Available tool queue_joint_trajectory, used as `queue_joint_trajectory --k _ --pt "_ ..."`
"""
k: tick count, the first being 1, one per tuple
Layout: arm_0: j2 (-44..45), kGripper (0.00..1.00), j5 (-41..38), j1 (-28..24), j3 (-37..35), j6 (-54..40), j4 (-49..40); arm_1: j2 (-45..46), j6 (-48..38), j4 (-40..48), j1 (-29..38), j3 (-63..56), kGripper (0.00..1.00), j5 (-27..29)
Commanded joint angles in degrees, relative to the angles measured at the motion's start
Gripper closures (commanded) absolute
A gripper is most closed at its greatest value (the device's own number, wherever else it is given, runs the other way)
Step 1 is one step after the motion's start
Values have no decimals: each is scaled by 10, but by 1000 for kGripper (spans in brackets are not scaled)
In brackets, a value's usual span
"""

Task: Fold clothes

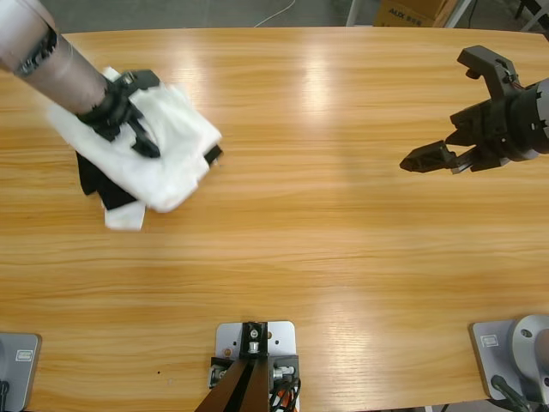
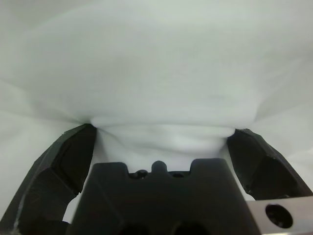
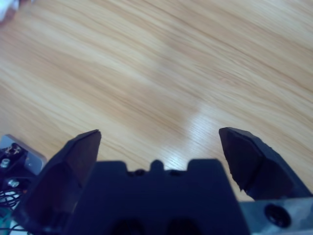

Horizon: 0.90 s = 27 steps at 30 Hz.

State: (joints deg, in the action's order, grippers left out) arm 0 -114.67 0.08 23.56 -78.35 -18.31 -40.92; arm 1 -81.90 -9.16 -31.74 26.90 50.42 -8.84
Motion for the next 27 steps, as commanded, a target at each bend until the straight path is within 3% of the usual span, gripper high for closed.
queue_joint_trajectory --k 1,7,15,27 --pt "-142 23 16 -112 -131 83 -87 -47 24 11 -26 7 4 -20" --pt "-196 23 17 -160 -249 124 -167 -82 31 17 -32 29 4 -27" --pt "-290 23 17 -222 -461 159 -276 -121 34 17 -32 59 4 -33" --pt "-383 23 -21 -266 -645 289 -337 -142 36 16 -33 61 4 -36"
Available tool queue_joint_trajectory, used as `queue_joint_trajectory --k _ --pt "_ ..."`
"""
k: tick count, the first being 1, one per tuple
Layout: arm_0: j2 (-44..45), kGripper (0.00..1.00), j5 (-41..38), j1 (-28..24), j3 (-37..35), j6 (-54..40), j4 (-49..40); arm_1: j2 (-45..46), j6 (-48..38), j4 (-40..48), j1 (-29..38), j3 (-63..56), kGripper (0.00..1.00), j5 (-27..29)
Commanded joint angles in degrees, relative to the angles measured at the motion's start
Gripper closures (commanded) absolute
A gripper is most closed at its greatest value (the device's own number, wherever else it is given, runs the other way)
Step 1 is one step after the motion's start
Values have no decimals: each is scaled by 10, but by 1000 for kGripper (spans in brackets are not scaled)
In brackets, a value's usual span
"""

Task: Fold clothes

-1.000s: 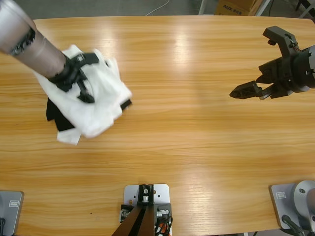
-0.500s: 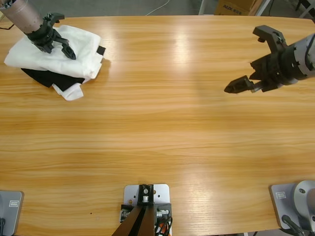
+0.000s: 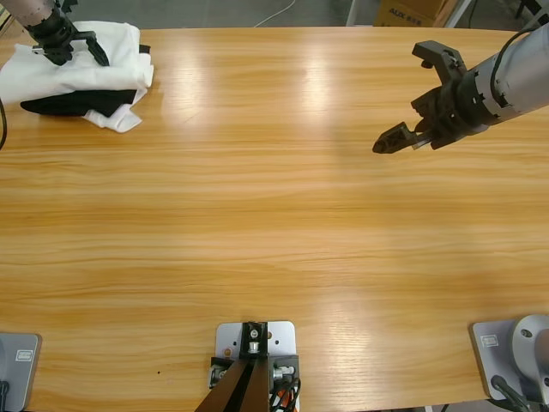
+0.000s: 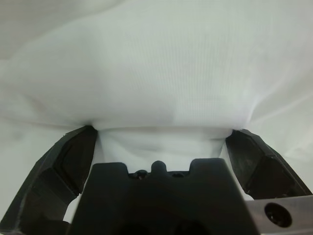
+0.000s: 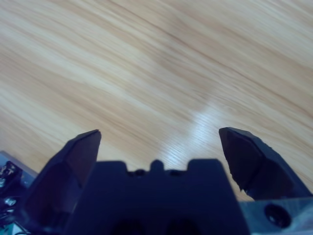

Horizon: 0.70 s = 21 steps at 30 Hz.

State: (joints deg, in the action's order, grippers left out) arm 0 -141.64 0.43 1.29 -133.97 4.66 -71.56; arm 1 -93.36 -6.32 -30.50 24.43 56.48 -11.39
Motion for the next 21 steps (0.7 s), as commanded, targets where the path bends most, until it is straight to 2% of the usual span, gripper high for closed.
queue_joint_trajectory --k 1,7,13,18,21 --pt "-117 23 -29 -44 -104 59 -38 -30 8 4 -9 2 4 -11" --pt "-124 23 -32 -59 -141 62 -53 -41 8 4 -9 11 4 -13" --pt "-117 9 -68 -49 -167 32 -67 -29 8 1 -9 7 0 -7" --pt "-53 9 -68 -40 -167 13 -111 -8 11 -12 -9 12 0 12" --pt "15 9 -67 -34 -152 -7 -154 17 21 -64 -9 43 0 34"
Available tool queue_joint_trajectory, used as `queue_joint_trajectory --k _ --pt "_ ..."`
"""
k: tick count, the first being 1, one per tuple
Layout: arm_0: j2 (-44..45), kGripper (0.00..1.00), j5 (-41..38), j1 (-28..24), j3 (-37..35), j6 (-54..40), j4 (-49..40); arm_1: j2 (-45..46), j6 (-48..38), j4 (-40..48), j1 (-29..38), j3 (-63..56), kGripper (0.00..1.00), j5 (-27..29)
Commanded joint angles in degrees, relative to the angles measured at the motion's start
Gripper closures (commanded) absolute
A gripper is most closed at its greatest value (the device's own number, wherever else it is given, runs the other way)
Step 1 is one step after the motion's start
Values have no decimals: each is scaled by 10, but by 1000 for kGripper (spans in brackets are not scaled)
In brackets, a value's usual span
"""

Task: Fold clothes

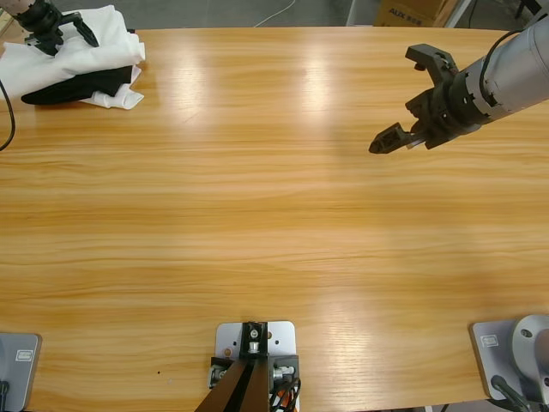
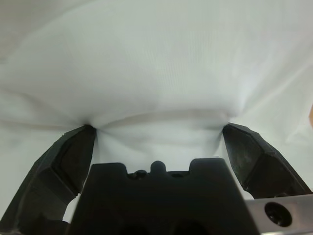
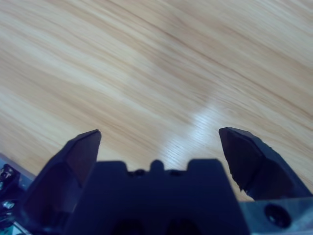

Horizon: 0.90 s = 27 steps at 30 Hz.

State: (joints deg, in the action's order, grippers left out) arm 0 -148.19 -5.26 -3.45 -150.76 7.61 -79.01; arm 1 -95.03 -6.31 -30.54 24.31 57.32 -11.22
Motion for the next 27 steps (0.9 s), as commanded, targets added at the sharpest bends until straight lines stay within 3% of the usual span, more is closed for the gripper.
queue_joint_trajectory --k 1,4,8,12,15,18,21,27 --pt "105 9 -9 16 36 -43 -87 41 24 -82 -8 47 0 43" --pt "177 9 -9 23 126 -61 -86 61 33 -121 -8 60 0 77" --pt "263 6 -11 33 263 -76 -37 88 34 -148 -14 61 0 81" --pt "400 4 -12 61 528 -77 108 123 27 -168 -14 51 0 80" --pt "498 4 -12 76 674 -75 173 151 34 -180 -22 37 0 87" --pt "564 4 -16 88 751 -79 189 163 51 -193 -42 34 0 90" --pt "625 4 -69 96 828 -78 213 165 64 -207 -48 28 0 99" --pt "707 4 -76 114 937 -75 265 192 64 -199 -48 -6 9 171"
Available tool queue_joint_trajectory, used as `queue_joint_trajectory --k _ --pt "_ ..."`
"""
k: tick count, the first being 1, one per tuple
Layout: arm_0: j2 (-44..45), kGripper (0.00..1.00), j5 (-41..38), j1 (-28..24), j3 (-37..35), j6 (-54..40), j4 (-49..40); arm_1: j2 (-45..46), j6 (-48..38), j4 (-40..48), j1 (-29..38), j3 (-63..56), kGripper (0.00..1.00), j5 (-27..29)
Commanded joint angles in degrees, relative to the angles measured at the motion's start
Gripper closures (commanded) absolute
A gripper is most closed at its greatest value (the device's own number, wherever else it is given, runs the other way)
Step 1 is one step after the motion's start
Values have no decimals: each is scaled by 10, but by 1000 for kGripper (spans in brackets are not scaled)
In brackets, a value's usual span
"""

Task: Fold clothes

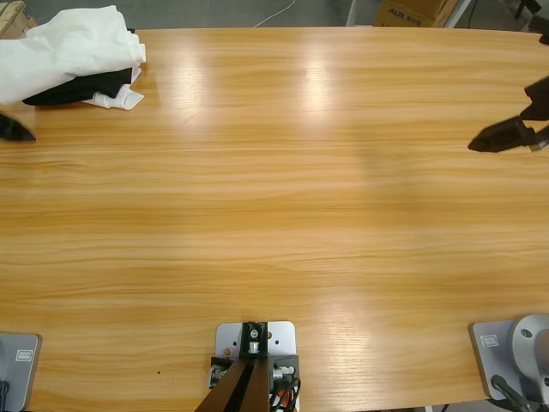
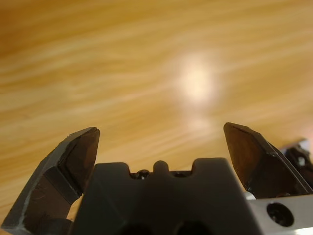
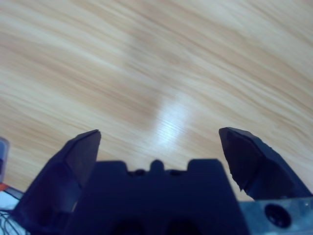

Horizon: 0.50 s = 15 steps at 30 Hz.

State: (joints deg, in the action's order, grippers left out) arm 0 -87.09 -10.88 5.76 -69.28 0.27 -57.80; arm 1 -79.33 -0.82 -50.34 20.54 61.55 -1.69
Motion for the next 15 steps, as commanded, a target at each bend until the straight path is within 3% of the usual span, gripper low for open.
queue_joint_trajectory --k 1,9,12,15 --pt "107 4 -20 23 127 -2 57 43 9 1 -11 -54 9 79" --pt "172 0 -27 52 145 12 59 90 8 2 -18 -95 23 85" --pt "236 3 -22 52 201 26 60 84 8 2 -18 -95 69 83" --pt "298 15 -9 55 213 39 67 75 8 1 -18 -94 92 83"
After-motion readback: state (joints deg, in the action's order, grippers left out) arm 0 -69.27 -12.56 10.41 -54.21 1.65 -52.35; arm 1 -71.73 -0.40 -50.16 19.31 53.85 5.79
